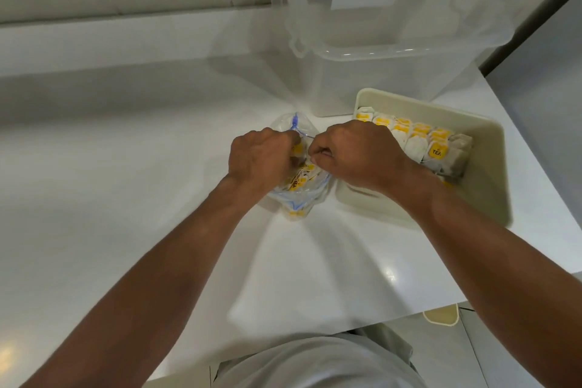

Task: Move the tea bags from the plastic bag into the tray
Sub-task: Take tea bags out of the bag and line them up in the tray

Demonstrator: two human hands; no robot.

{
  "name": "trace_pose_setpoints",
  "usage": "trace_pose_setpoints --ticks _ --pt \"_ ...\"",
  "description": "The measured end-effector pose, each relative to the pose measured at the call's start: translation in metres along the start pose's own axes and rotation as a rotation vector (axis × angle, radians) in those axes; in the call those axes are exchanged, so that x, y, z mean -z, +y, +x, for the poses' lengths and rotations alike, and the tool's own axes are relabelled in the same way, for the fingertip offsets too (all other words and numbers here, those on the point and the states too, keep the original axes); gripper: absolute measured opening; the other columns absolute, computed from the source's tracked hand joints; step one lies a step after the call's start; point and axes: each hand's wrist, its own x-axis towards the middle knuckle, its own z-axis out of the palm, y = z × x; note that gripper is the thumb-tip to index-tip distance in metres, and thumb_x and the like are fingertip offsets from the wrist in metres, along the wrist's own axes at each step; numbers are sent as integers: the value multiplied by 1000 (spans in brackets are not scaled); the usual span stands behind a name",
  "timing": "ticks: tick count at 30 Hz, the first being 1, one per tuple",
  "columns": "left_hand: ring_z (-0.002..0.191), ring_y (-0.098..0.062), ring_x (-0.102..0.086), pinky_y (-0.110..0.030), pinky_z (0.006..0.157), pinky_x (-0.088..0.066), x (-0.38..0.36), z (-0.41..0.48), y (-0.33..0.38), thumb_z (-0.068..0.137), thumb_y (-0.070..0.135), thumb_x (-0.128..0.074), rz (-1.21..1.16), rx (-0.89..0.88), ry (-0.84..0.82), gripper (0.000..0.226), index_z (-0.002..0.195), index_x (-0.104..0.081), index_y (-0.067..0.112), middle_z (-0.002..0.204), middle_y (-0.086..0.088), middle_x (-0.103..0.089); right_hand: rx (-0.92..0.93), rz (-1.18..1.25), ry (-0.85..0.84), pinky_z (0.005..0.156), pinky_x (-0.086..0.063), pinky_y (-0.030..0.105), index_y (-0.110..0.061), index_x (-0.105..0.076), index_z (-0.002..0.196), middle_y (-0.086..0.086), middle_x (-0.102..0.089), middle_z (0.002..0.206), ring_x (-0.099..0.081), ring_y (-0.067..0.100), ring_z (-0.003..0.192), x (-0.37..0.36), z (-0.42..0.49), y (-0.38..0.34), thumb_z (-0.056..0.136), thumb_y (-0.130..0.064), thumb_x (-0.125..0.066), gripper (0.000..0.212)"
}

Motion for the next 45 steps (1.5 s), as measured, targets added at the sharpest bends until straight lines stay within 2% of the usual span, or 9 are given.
trace_pose_setpoints --ticks 8,16,20,23,27,32,36,41,45 --pt "68 -21 -53 -28 62 -36 -23 14 1 95 50 -51 -12 12 -14 30 100 -69 27 86 3 -69 -46 152 -53 70 -48 31 -37 -72 102 -11 -70 98 -61 15 94 -2 6 9 92 -47 -52 24" --pt "75 -11 -64 -26 62 -50 -9 -2 -14 90 48 -65 -418 162 90 16 93 -71 33 79 19 -68 -166 280 15 72 -53 36 -34 -75 94 -10 -73 87 -65 15 85 -3 6 12 88 -46 -59 20" --pt "70 -5 -63 -26 60 -50 -3 -12 -7 87 47 -68 -606 189 166 12 88 -69 35 76 22 -66 -254 410 -4 66 -51 34 -26 -72 71 -6 -67 68 -62 13 69 -2 10 12 88 -62 -55 43" --pt "64 -5 -61 -31 58 -52 -2 -21 2 89 40 -66 -570 82 232 6 86 -67 34 77 21 -66 -297 498 -8 63 -48 35 -13 -69 69 3 -62 62 -59 15 62 0 14 12 85 -70 -52 62" --pt "66 -6 -64 -31 60 -52 2 -24 5 88 36 -67 -561 37 243 3 92 -66 36 78 24 -64 -326 591 14 62 -43 23 -27 -72 78 -15 -64 67 -62 4 72 7 16 14 86 -50 -67 24" --pt "84 -16 -67 -34 71 -55 1 -8 -12 94 31 -60 -367 128 53 9 99 -65 36 95 14 -73 -323 592 79 62 -41 17 -28 -73 79 -19 -62 67 -59 1 70 6 9 20 85 -42 -71 16" --pt "83 -19 -61 -29 66 -45 -6 4 -17 98 36 -53 -149 39 -114 20 110 -68 42 101 9 -70 -302 679 72 57 -35 9 -28 -74 80 -24 -60 57 -55 -7 59 8 6 22 85 -39 -72 13" --pt "74 -21 -51 -30 67 -43 -6 13 -6 98 45 -50 64 -68 -166 22 112 -67 43 85 7 -55 -310 770 42 65 -43 19 -27 -75 88 -15 -64 61 -57 -5 57 9 5 24 83 -35 -74 9" --pt "77 -20 -57 -28 67 -44 -10 17 -2 97 51 -51 80 -172 -161 23 109 -68 41 97 9 -66 -313 748 37 64 -42 21 -28 -73 87 -12 -65 63 -56 -4 55 10 2 24 82 -36 -75 10"
